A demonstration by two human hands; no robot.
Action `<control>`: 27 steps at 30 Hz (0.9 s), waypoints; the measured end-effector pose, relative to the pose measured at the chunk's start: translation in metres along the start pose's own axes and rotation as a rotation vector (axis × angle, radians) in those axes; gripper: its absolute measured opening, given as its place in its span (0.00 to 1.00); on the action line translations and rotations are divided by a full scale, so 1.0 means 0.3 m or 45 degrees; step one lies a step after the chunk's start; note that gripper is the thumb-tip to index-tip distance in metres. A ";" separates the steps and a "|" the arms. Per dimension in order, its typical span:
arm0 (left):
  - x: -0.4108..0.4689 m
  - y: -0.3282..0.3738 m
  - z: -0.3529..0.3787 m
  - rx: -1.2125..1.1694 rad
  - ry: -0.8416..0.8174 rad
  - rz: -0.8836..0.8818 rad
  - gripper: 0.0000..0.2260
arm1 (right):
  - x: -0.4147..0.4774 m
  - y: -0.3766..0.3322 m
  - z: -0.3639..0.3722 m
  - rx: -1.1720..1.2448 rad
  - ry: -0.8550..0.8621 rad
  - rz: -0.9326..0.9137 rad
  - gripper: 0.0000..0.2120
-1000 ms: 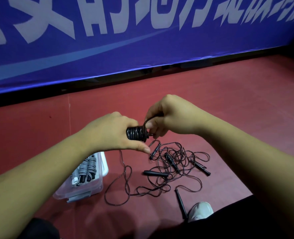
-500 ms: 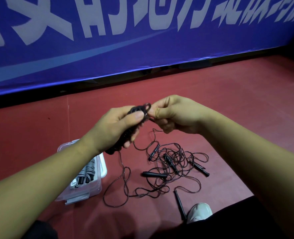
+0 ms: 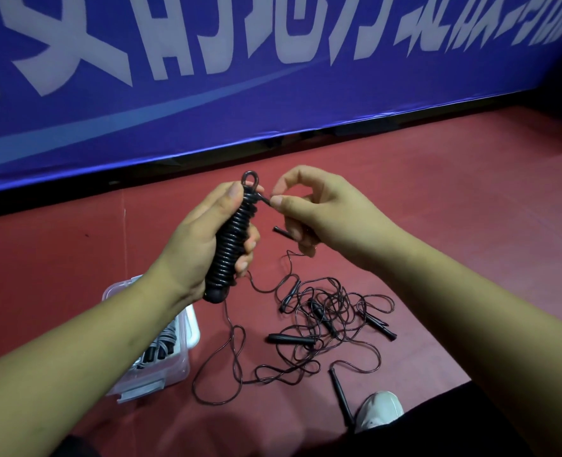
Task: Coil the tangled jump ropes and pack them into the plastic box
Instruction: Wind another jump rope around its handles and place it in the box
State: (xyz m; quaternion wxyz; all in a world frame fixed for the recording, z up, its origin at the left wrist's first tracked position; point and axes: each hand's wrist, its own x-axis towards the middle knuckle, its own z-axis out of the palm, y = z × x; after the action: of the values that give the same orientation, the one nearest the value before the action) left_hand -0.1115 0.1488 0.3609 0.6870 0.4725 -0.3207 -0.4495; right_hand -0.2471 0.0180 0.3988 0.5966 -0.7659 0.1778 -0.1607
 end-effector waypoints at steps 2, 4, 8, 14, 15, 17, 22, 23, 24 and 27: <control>0.003 -0.002 0.005 -0.016 0.001 -0.020 0.18 | -0.007 -0.004 0.009 0.002 0.025 -0.061 0.06; 0.003 -0.005 0.007 -0.008 0.011 -0.017 0.20 | -0.008 0.002 0.010 0.091 -0.004 -0.055 0.07; 0.000 -0.016 0.005 -0.023 0.001 -0.032 0.18 | -0.009 0.005 0.007 0.324 -0.079 -0.008 0.06; -0.002 0.002 0.010 -0.017 -0.029 -0.045 0.20 | -0.007 -0.017 0.017 0.409 -0.060 0.002 0.07; -0.001 0.001 0.006 -0.021 -0.019 -0.053 0.20 | -0.008 -0.023 0.018 0.434 -0.056 -0.016 0.06; 0.005 0.001 -0.004 -0.047 0.010 -0.075 0.21 | -0.010 -0.032 0.017 0.558 -0.081 -0.051 0.04; 0.010 0.006 -0.023 -0.076 -0.007 -0.147 0.31 | -0.009 -0.023 0.022 0.729 -0.269 -0.167 0.13; 0.009 0.005 -0.022 -0.083 -0.023 -0.170 0.30 | -0.007 -0.019 0.020 0.688 -0.241 -0.173 0.13; 0.007 0.004 -0.022 -0.097 -0.044 -0.187 0.28 | -0.004 -0.018 0.017 0.618 -0.185 -0.179 0.13; 0.001 0.003 -0.014 -0.131 -0.074 -0.230 0.24 | 0.002 -0.017 0.007 0.401 -0.005 -0.199 0.14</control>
State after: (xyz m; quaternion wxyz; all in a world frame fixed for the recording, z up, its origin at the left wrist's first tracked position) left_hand -0.1074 0.1502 0.3602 0.6573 0.4504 -0.2732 -0.5389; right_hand -0.2450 0.0206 0.4032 0.6953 -0.6747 0.0892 -0.2310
